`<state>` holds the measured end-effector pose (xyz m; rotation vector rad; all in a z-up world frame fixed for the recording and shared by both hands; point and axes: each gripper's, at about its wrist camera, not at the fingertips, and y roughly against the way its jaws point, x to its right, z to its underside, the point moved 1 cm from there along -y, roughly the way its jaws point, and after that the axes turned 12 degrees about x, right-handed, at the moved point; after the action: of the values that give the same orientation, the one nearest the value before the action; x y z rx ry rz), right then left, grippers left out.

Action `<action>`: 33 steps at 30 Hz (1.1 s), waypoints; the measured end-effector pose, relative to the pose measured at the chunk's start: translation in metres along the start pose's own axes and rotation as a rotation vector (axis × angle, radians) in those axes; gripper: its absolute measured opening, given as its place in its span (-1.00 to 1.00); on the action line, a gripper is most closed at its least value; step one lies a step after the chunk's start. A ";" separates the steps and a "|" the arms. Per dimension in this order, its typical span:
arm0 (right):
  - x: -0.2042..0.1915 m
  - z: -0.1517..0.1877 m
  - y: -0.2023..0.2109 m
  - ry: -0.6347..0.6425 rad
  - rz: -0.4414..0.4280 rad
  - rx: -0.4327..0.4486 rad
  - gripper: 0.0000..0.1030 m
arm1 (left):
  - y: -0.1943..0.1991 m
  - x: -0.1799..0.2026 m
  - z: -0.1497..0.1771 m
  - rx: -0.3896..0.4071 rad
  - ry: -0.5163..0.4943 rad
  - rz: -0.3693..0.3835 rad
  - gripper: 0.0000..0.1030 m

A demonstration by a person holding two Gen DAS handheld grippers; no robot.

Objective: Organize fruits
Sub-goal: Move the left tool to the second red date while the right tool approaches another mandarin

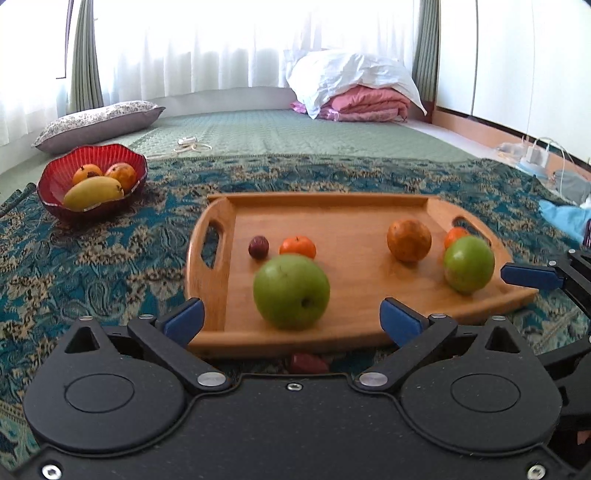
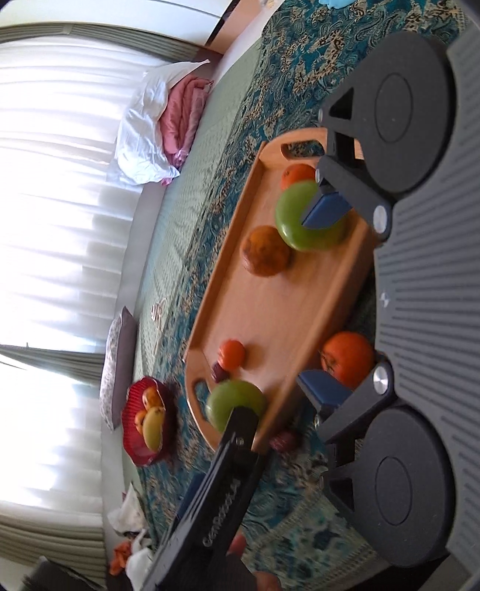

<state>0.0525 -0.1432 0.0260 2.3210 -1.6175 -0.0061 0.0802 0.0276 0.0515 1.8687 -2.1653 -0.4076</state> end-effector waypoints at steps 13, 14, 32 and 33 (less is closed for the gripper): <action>-0.029 0.018 0.000 0.025 -0.046 -0.025 0.65 | -0.003 0.004 0.024 -0.066 -0.001 0.038 0.59; -0.029 0.019 0.000 0.020 -0.046 -0.028 0.61 | -0.004 0.003 0.025 -0.070 0.000 0.037 0.52; -0.032 0.023 -0.008 -0.072 -0.044 -0.058 0.21 | -0.023 0.006 0.036 -0.123 0.031 0.033 0.02; -0.032 0.023 -0.008 -0.075 -0.041 -0.056 0.11 | -0.022 0.006 0.036 -0.122 0.033 0.035 -0.06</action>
<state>0.0441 -0.1170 -0.0034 2.3363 -1.5838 -0.1471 0.0859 0.0202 0.0103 1.7580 -2.0991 -0.4865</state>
